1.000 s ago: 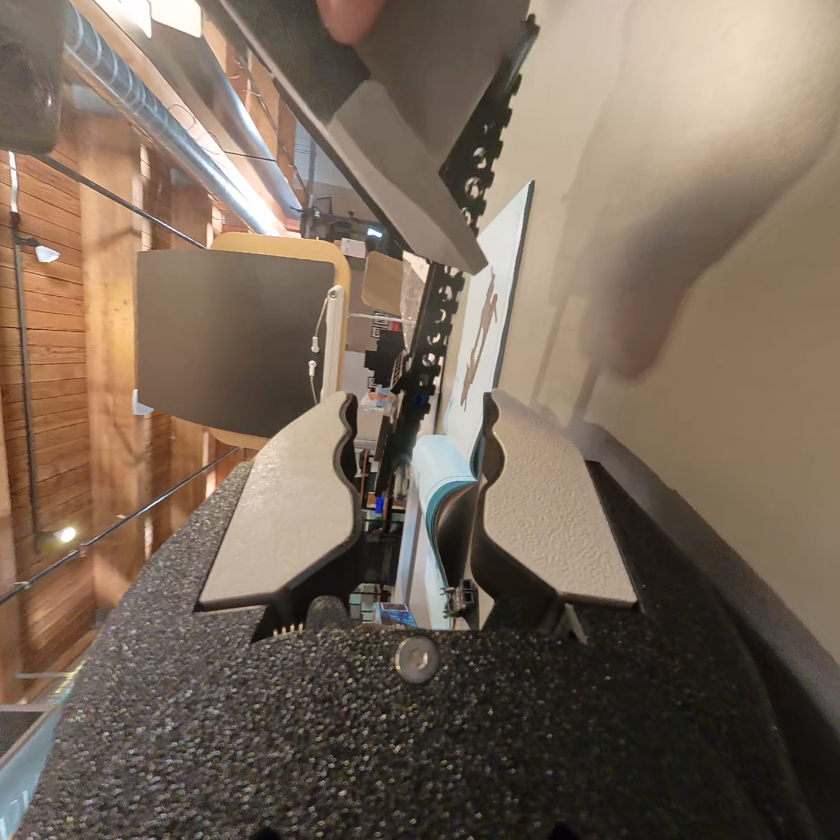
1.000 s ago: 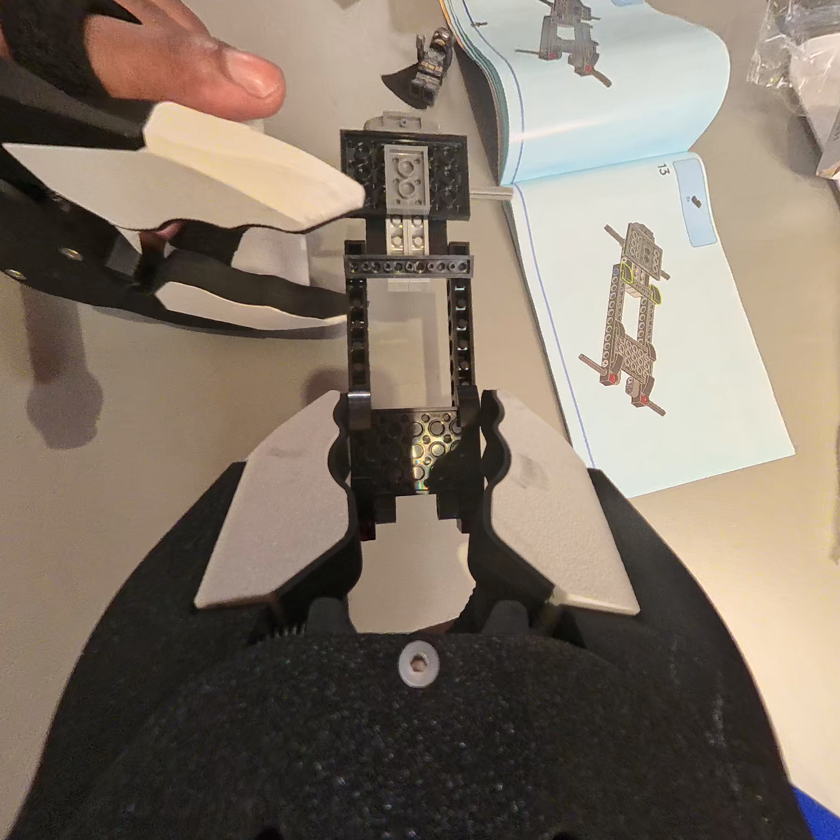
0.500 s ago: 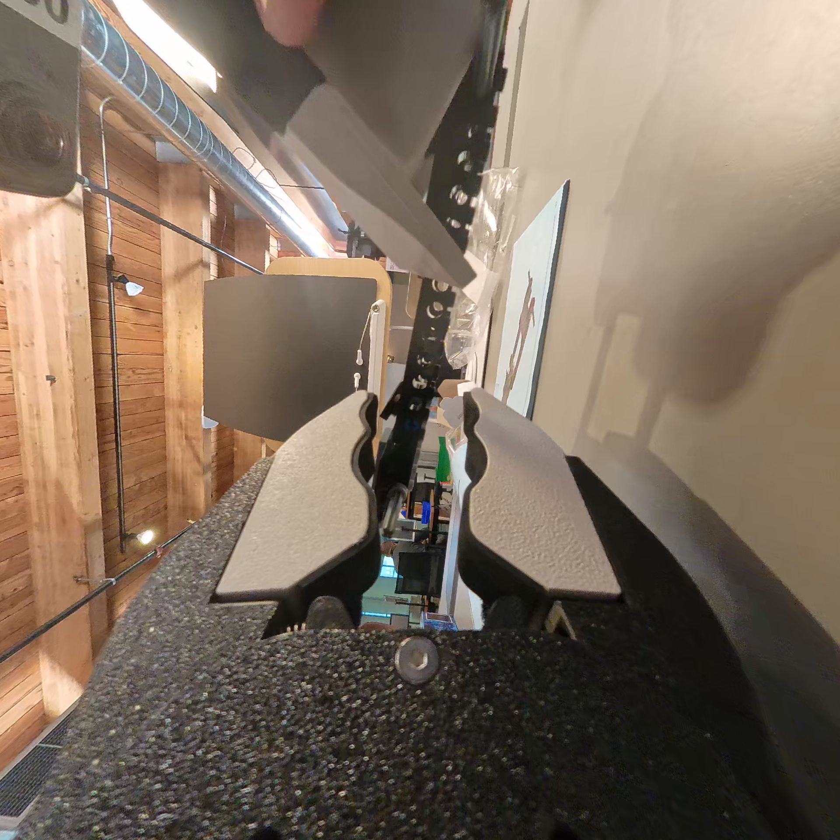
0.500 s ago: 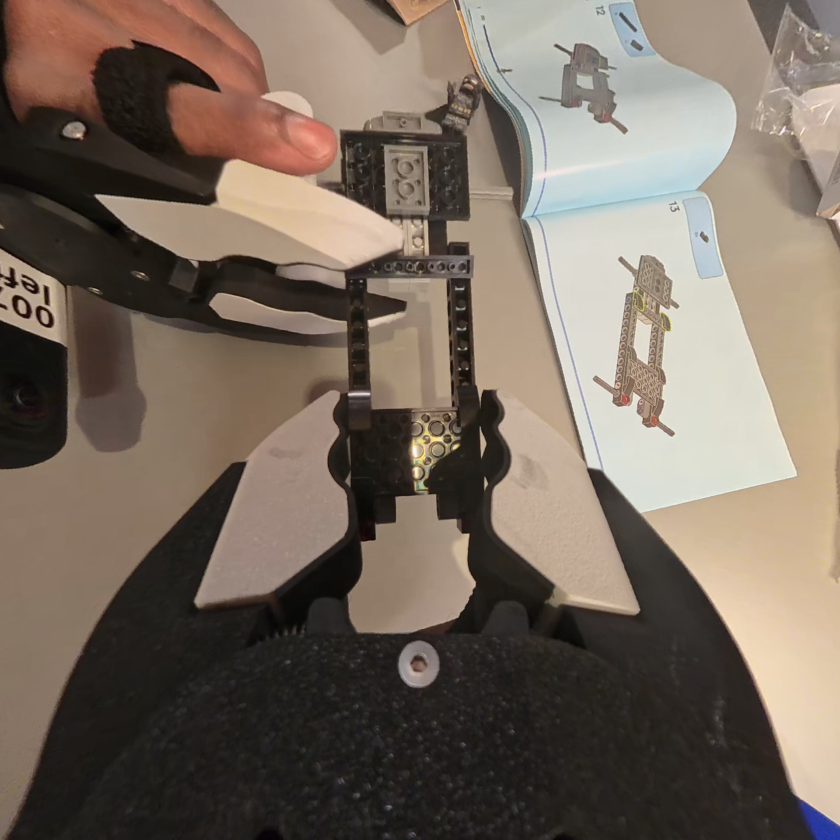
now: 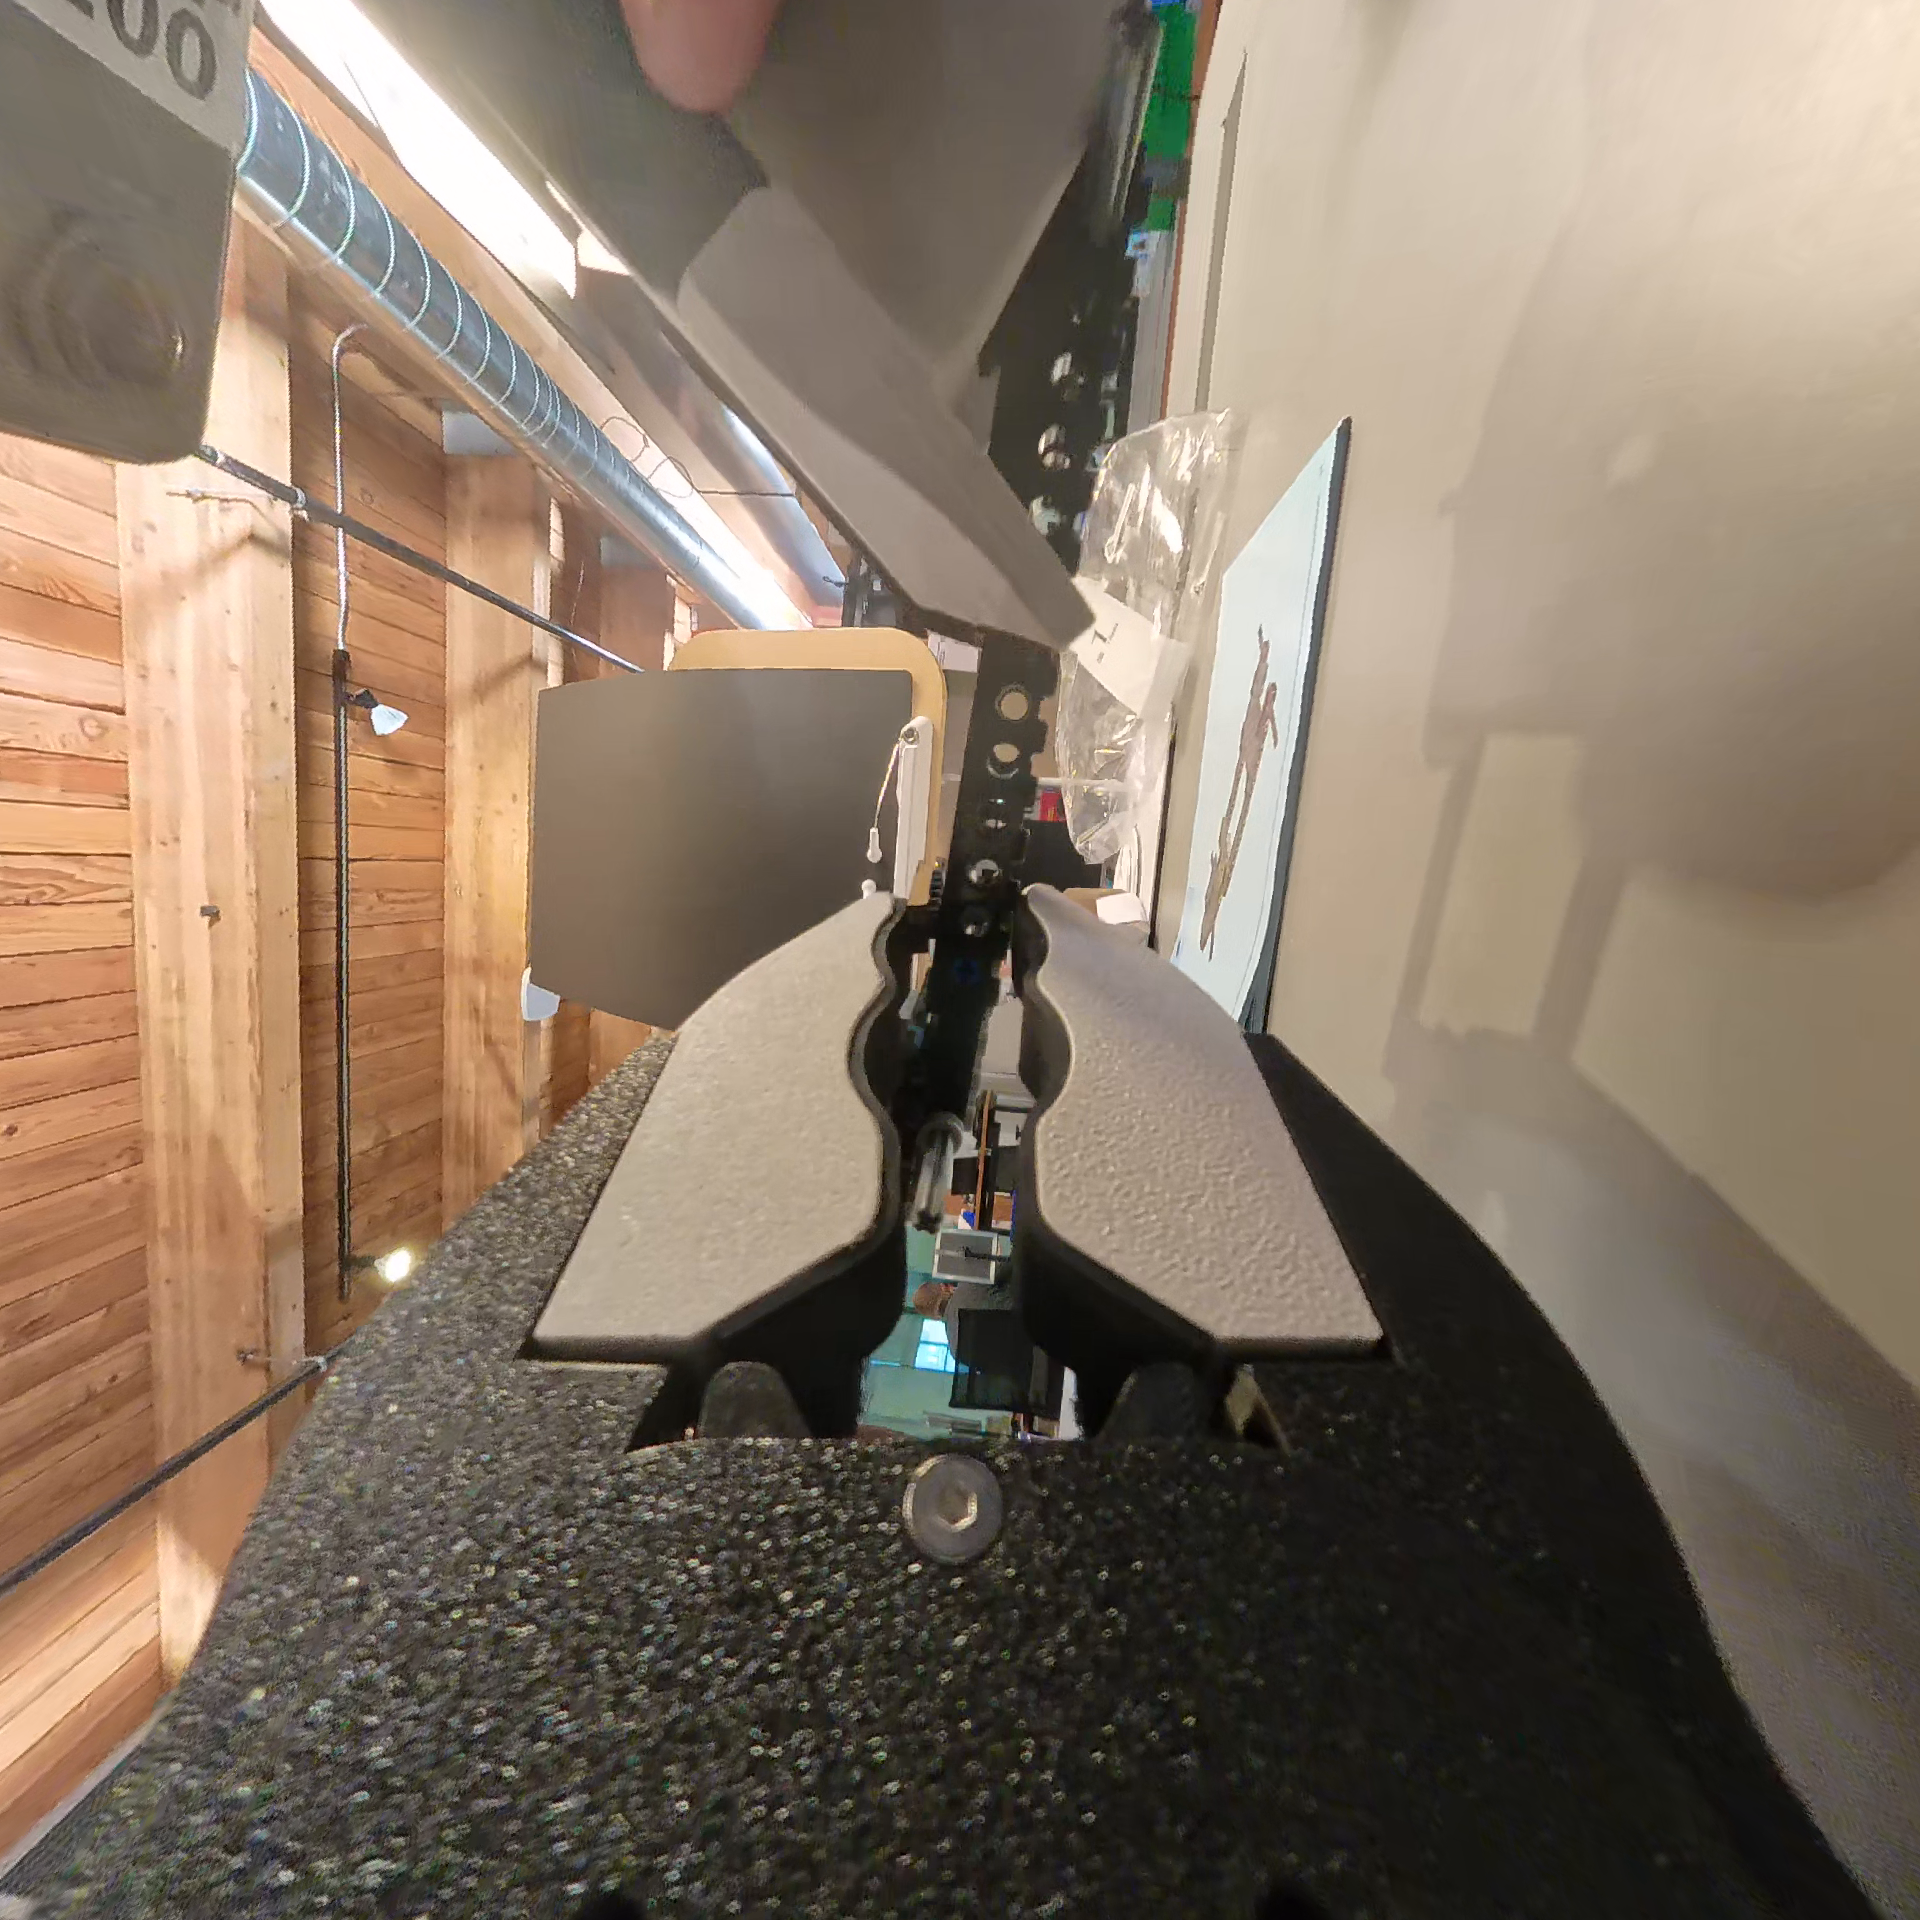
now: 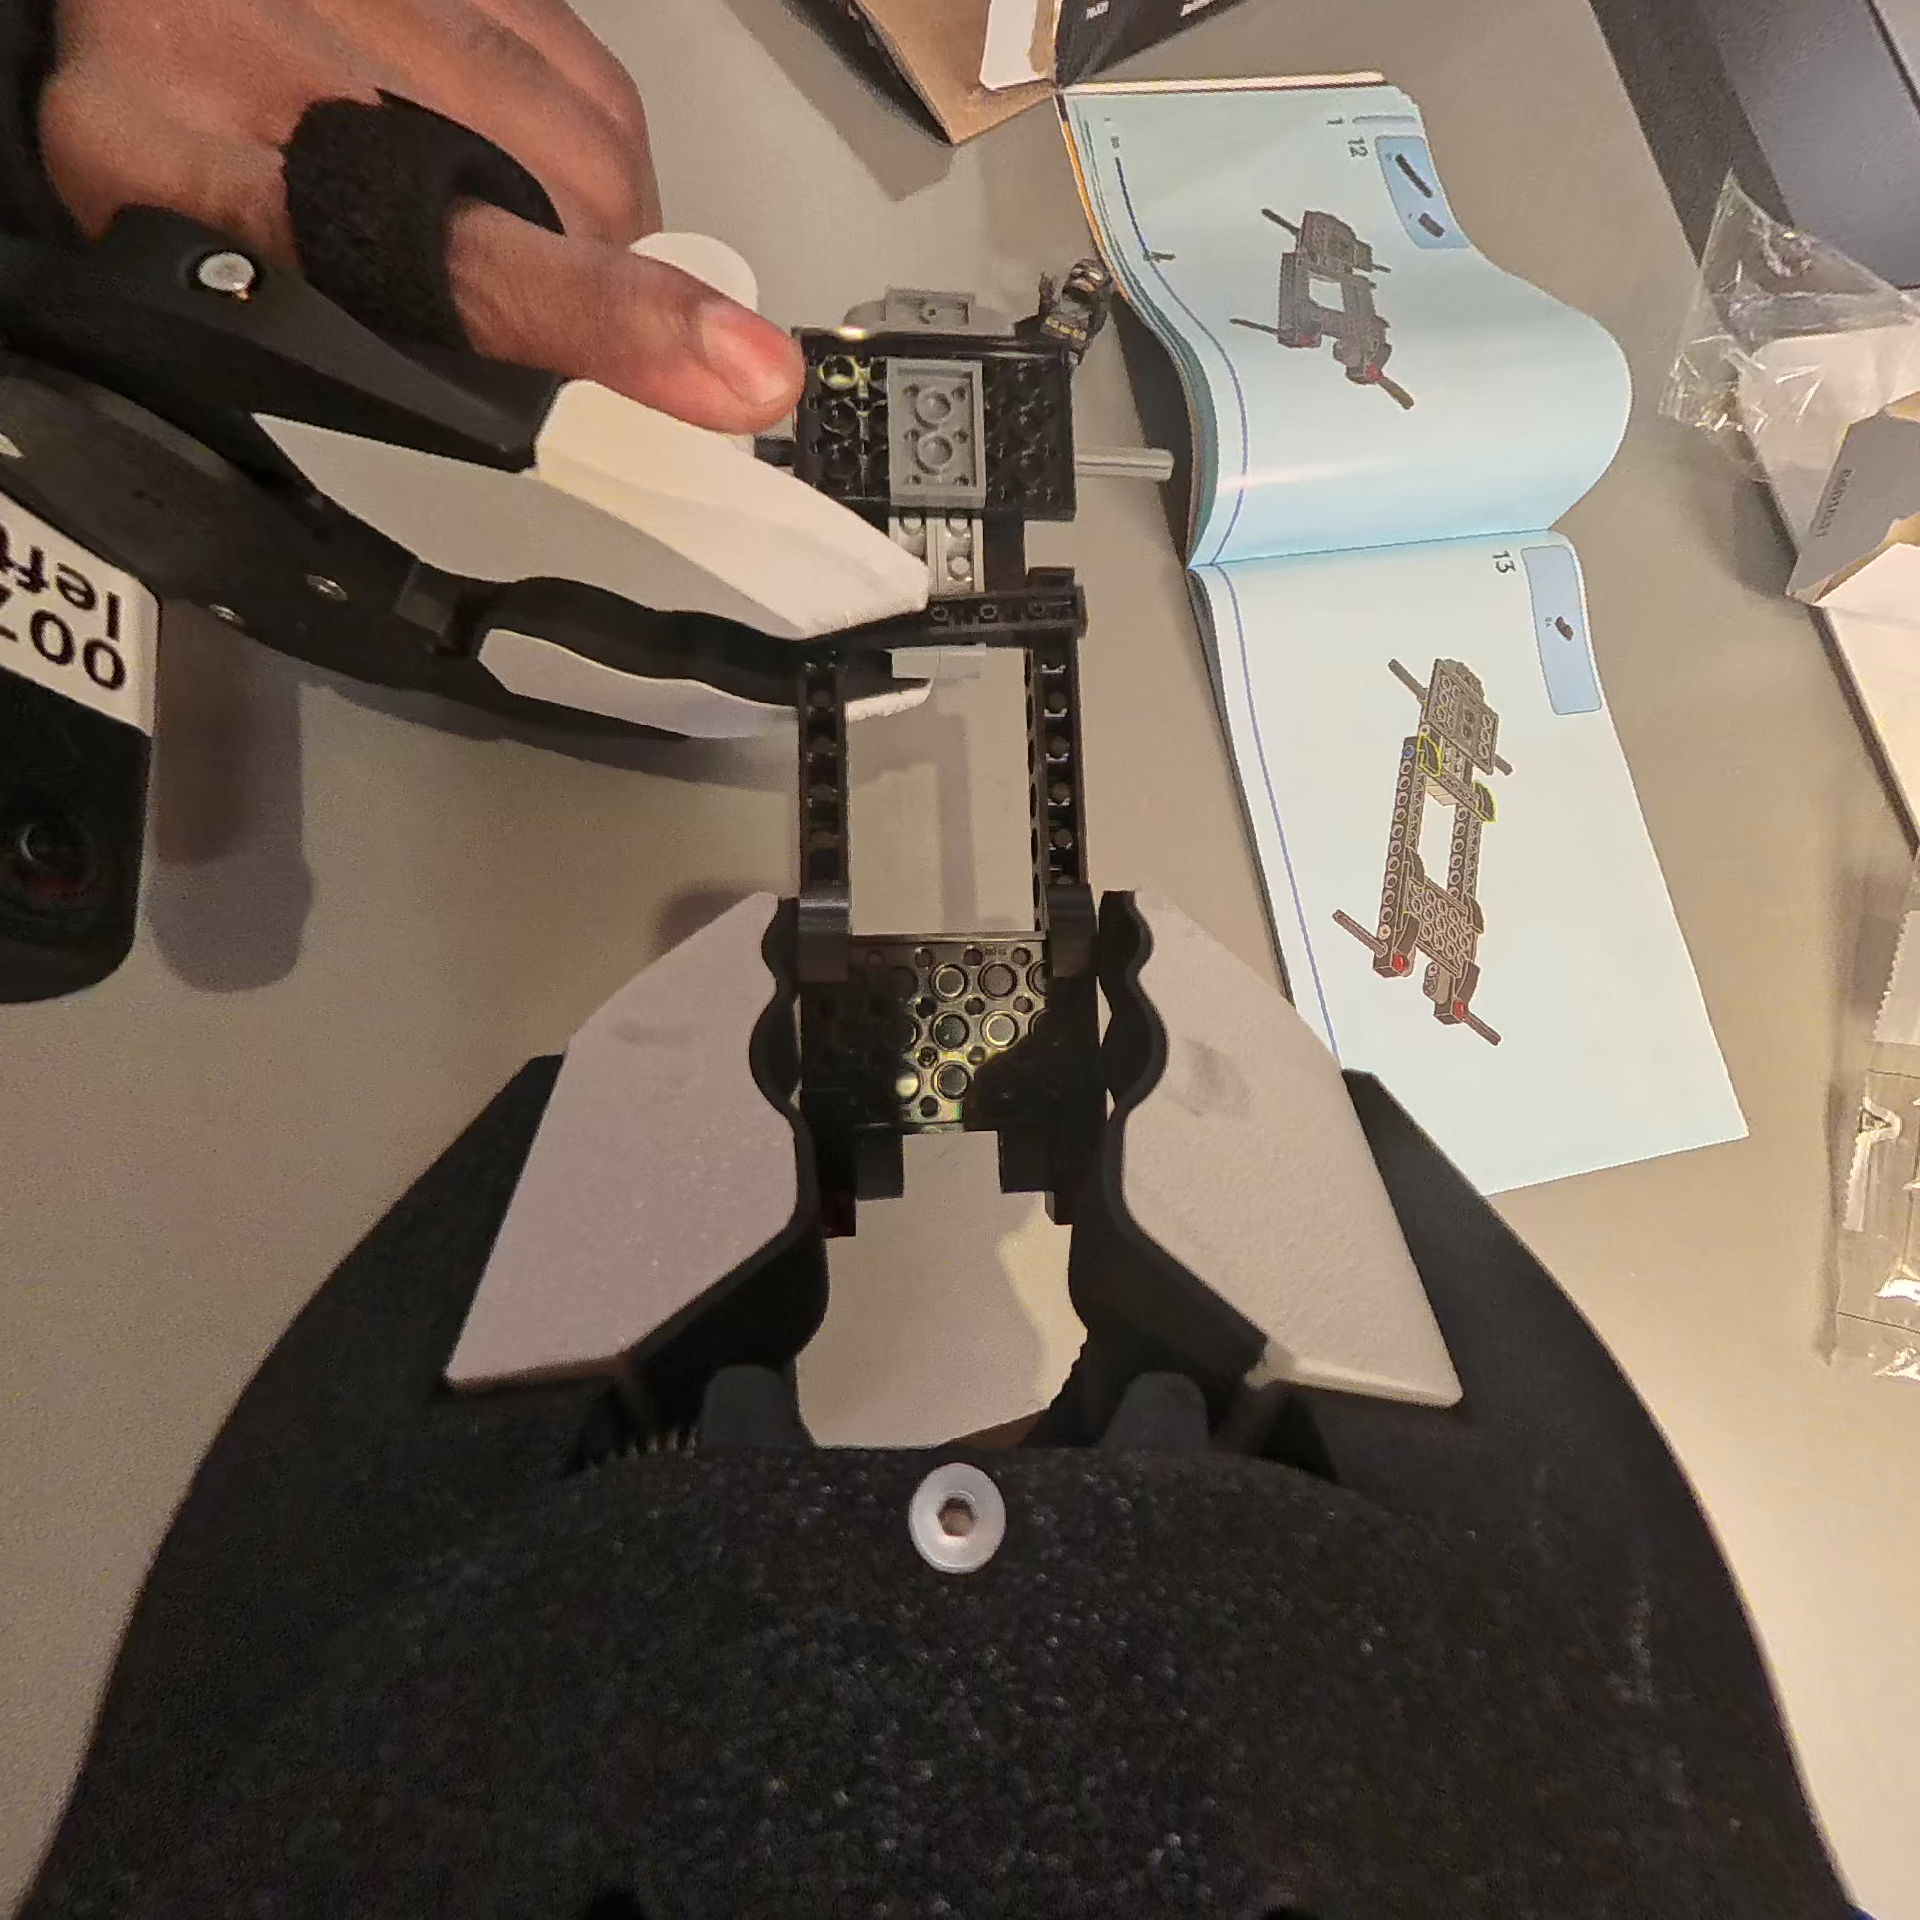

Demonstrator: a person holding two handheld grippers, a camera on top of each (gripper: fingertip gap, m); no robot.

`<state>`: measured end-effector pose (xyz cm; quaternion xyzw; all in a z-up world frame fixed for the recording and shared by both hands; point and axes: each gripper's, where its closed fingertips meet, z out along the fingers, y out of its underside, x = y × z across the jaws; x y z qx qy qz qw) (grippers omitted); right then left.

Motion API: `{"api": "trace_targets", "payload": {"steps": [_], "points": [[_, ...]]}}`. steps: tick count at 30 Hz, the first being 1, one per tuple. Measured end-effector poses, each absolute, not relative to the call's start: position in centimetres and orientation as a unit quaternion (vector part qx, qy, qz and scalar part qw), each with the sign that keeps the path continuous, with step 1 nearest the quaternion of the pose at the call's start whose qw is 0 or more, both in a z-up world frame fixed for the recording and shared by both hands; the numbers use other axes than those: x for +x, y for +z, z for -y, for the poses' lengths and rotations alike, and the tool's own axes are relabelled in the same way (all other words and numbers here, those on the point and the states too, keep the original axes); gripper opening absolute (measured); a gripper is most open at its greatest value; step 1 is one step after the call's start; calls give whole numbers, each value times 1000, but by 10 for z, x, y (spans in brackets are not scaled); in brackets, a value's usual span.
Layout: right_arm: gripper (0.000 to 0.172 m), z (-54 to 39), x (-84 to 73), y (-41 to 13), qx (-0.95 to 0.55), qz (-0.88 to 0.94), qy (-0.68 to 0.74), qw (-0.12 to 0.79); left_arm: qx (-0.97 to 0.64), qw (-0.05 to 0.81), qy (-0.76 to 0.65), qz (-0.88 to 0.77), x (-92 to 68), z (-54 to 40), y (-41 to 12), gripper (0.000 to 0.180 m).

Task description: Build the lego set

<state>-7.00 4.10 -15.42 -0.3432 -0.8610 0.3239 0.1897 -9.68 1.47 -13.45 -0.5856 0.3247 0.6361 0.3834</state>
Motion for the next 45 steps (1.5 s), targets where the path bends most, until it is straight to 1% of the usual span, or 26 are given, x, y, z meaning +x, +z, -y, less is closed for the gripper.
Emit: {"api": "trace_targets", "payload": {"steps": [18, 23, 29, 33, 35, 39, 41, 45], "points": [[55, -36, -64, -153, -327, 866, 334, 177, -587, 389, 613, -358, -90, -10, -136, 17], [52, -38, -58, -145, -336, 859, 352, 159, -588, 396, 600, -370, -92, -9, -138, 17], [51, -49, -55, -130, -375, 822, 420, 90, -555, 418, 573, -435, -82, -5, -147, 17], [55, -49, -58, -138, -413, 772, 482, -19, -506, 448, 556, -484, -63, -8, -148, 17], [56, -48, -59, -142, -428, 746, 506, -60, -483, 471, 542, -502, -53, -11, -146, 17], [53, -58, -62, -142, -465, 681, 554, -115, -453, 507, 521, -516, -43, -18, -142, 17], [48, -60, -60, -140, -471, 658, 573, -133, -440, 509, 521, -525, -43, -22, -142, 16], [47, -53, -49, -146, -461, 654, 577, -167, -418, 515, 523, -535, -44, -27, -142, 17]]}}
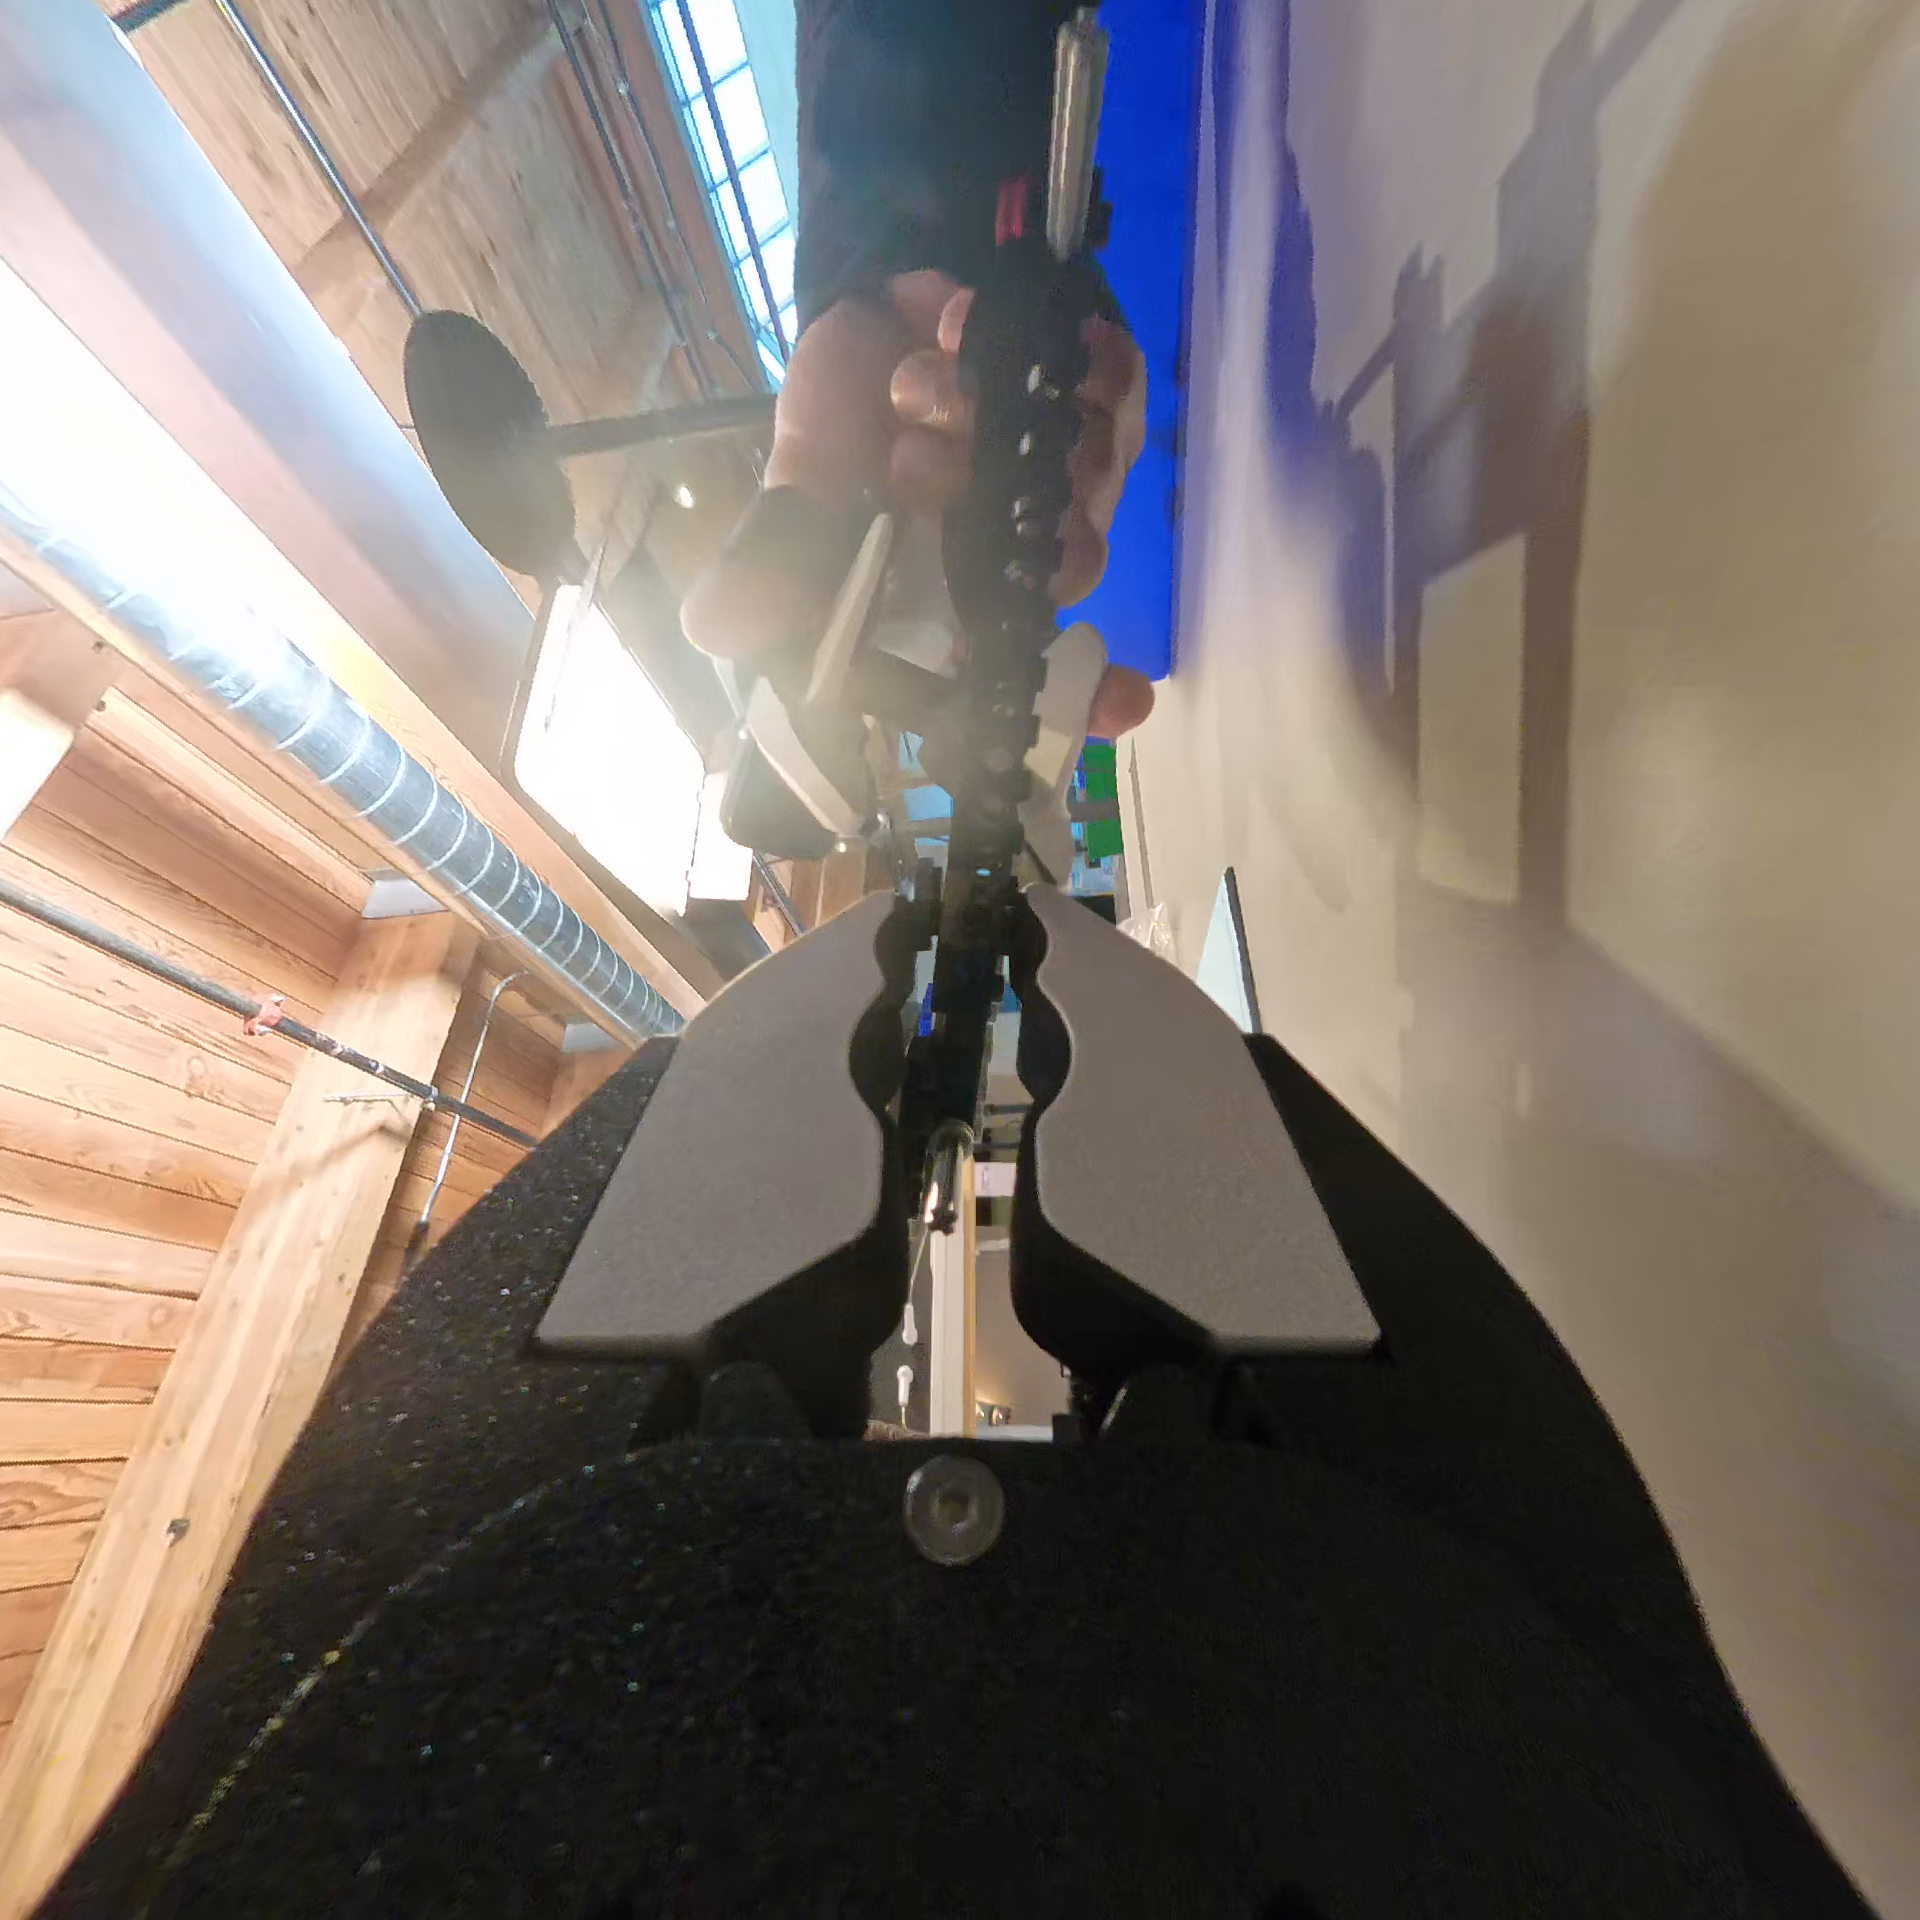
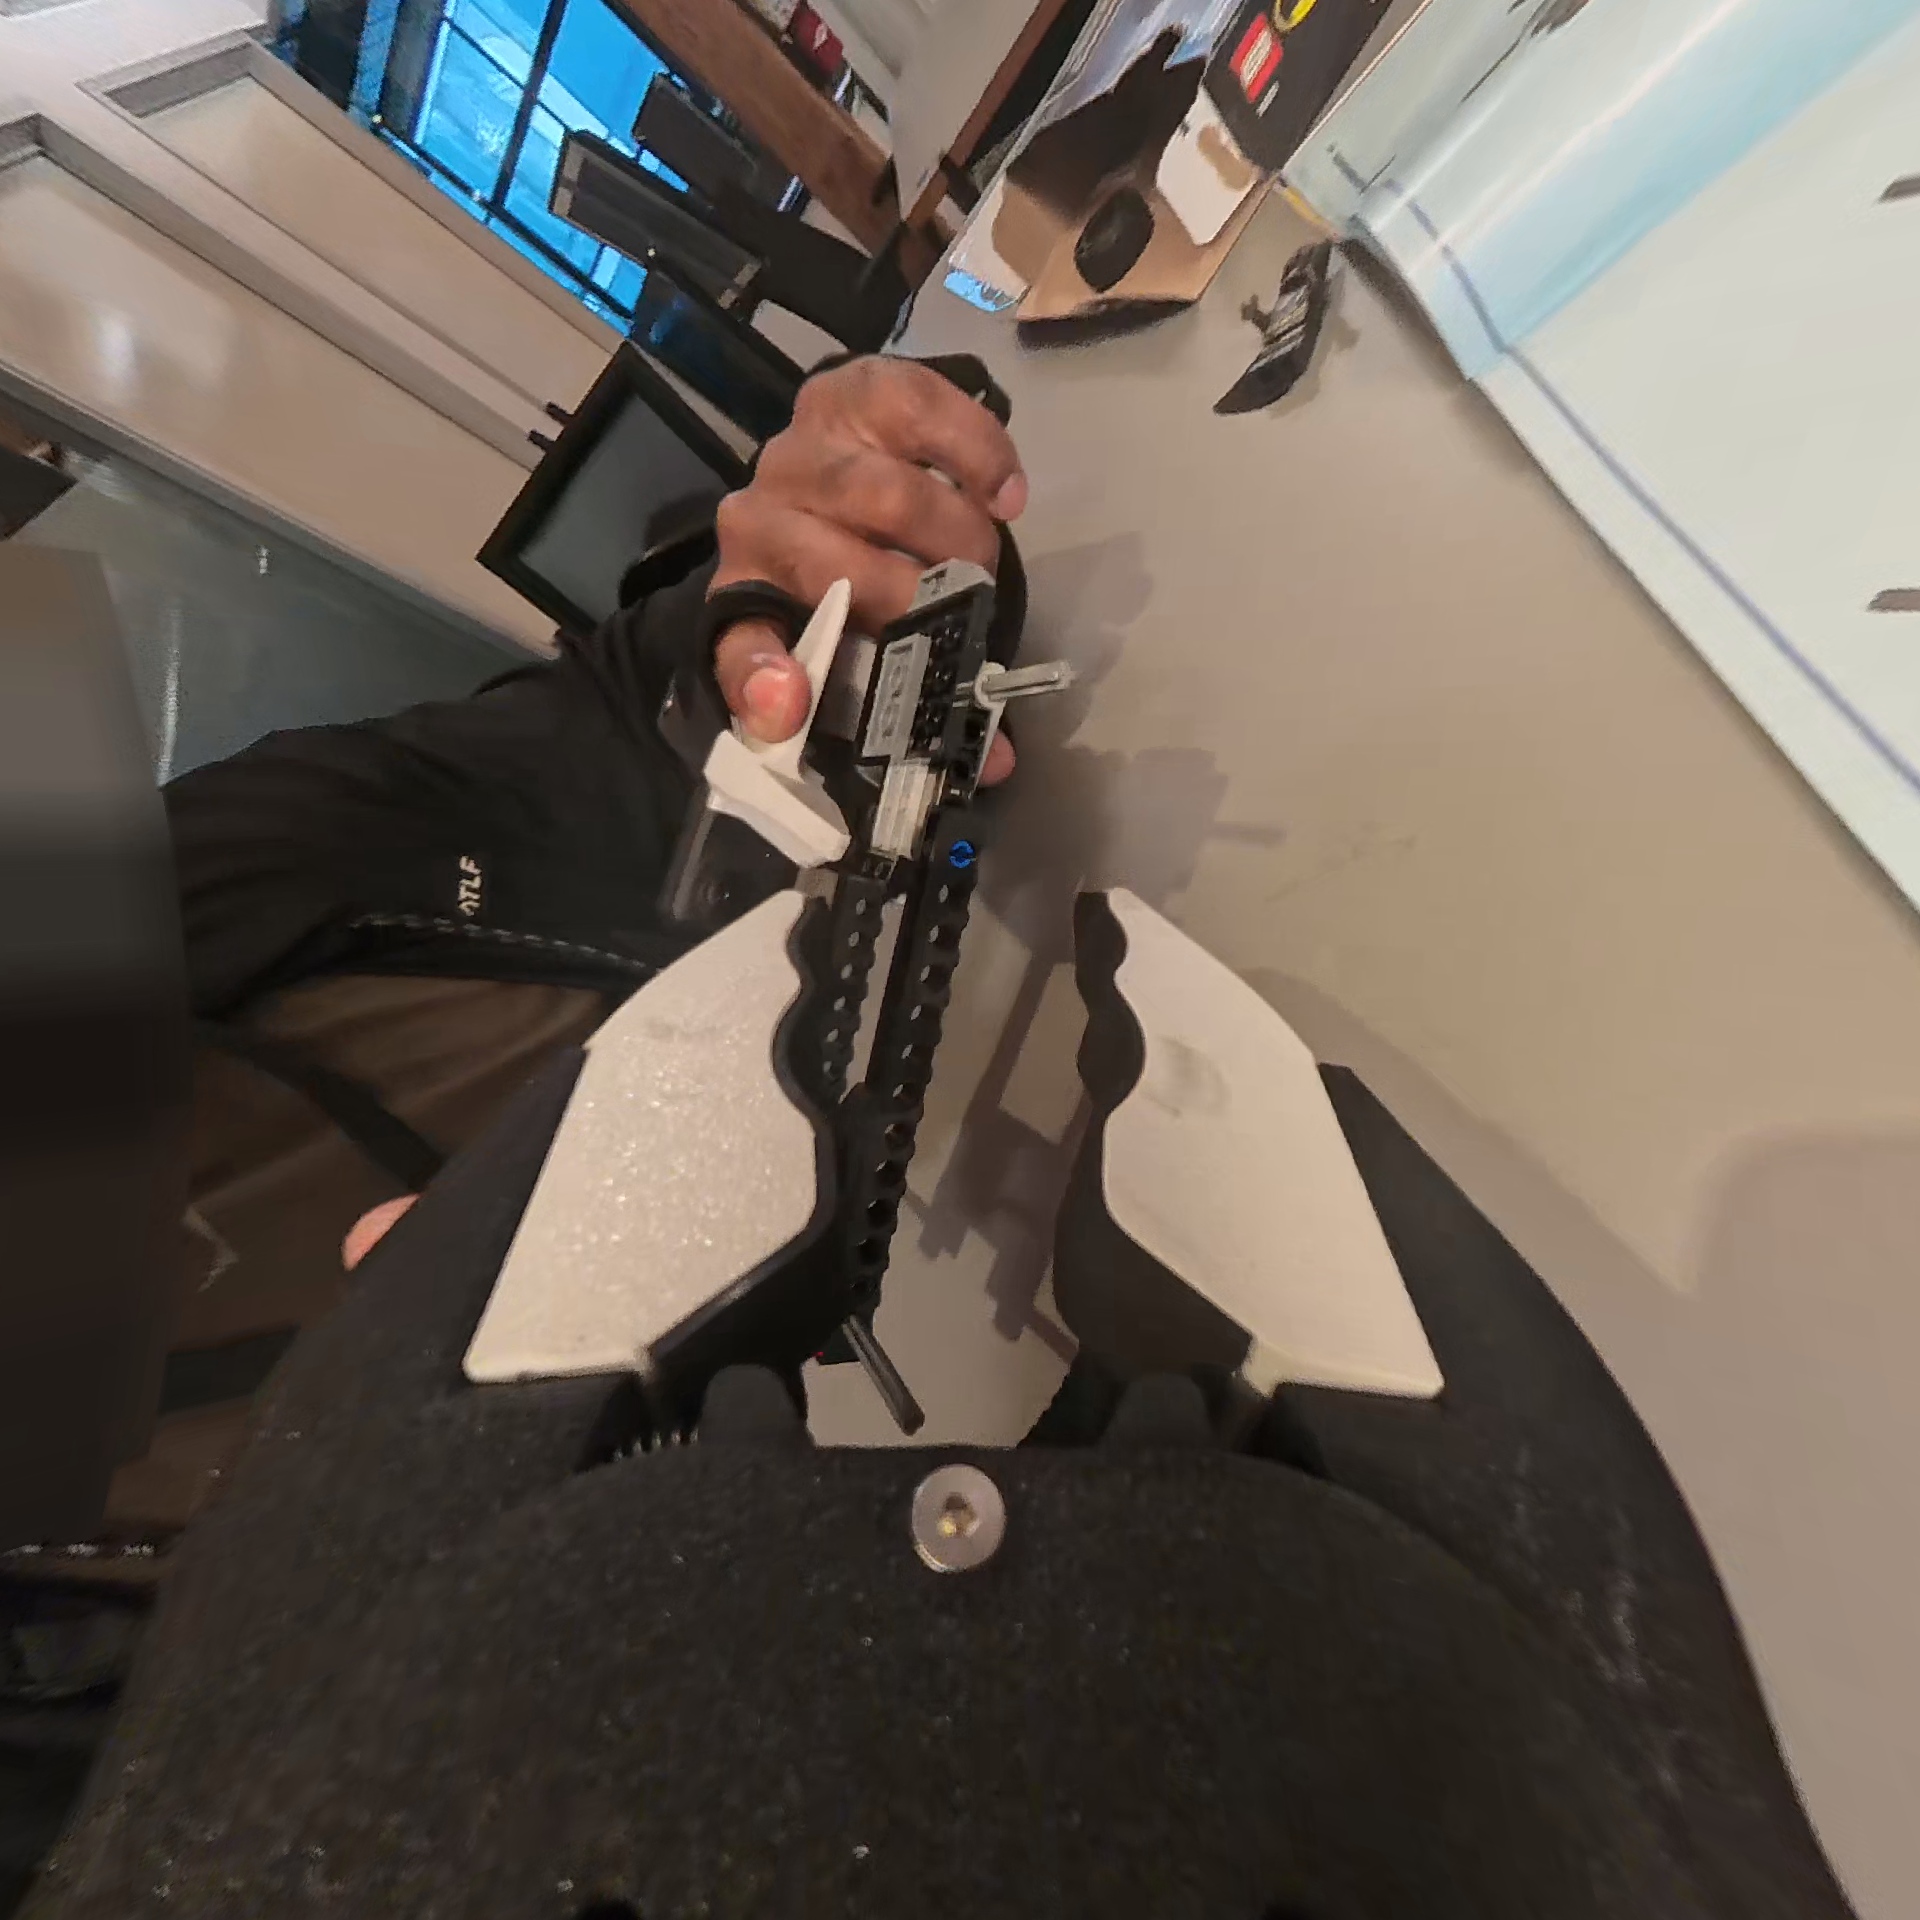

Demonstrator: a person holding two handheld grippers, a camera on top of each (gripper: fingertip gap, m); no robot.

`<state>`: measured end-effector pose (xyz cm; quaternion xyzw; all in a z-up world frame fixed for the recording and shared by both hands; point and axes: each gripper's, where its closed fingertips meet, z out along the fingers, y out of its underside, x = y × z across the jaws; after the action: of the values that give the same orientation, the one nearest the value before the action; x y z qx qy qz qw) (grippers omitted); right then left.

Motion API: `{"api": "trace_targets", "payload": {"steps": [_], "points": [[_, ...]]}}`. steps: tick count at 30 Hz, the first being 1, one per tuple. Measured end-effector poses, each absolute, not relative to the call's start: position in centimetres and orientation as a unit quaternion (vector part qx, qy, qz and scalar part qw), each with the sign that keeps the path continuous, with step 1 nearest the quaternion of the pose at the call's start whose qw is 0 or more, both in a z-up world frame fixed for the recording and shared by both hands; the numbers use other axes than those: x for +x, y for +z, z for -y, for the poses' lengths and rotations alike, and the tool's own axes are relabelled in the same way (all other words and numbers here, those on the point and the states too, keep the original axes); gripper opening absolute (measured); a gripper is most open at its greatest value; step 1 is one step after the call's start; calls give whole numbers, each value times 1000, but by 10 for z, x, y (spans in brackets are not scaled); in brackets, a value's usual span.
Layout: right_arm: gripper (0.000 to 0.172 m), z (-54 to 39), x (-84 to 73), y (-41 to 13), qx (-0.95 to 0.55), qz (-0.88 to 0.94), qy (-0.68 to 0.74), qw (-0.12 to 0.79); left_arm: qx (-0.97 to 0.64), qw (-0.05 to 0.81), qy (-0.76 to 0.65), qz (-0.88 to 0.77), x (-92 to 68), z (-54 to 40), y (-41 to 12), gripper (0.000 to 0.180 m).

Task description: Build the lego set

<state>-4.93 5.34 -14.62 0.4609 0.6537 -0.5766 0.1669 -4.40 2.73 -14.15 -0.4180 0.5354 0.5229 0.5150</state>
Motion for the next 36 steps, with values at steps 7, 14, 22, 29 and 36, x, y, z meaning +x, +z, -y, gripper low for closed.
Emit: {"api": "trace_targets", "payload": {"steps": [7, 14, 22, 29, 36], "points": [[44, -45, -49, -151, 454, -624, -595, 224, -396, 530, 518, -542, -38, -25, -140, 17], [34, -36, -40, -149, 432, -611, -613, 254, -386, 534, 516, -547, -32, -21, -137, 17], [35, -32, -34, -147, 422, -609, -616, 267, -379, 521, 519, -562, -27, -19, -138, 17], [37, -31, -33, -147, 425, -615, -611, 260, -367, 509, 520, -580, -22, -19, -142, 17], [18, -28, -27, -150, 418, -625, -602, 269, -355, 495, 530, -590, -21, -18, -144, 17]]}}
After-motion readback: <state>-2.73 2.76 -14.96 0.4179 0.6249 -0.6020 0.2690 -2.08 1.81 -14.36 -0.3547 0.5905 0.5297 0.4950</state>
